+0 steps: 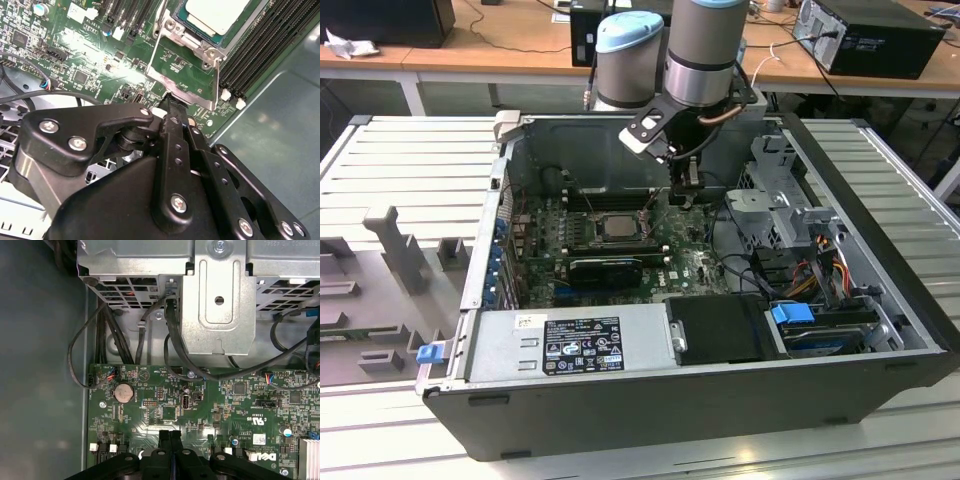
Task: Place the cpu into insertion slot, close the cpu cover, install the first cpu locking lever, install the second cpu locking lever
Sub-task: 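Close the cpu cover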
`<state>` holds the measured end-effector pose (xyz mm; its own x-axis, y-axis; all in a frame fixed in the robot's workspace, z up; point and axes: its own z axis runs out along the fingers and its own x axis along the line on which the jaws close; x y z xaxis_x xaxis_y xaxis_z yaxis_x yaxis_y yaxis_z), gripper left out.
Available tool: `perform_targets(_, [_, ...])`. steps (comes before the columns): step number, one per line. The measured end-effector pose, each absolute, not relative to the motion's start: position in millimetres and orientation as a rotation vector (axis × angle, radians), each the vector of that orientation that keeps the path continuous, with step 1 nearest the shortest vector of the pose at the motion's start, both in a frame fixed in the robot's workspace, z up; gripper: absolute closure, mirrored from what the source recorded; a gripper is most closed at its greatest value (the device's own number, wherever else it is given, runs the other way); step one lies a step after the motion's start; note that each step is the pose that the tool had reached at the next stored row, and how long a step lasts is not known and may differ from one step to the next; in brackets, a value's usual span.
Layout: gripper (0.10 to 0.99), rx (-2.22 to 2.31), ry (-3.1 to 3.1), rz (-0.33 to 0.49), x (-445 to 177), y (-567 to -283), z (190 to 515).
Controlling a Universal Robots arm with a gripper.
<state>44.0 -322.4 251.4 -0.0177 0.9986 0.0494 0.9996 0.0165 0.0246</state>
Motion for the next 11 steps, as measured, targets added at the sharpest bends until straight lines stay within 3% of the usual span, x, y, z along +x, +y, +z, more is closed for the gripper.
perform_targets(11, [0.98, -2.189, -2.227, -0.082, 41.7, -322.4, 251.3])
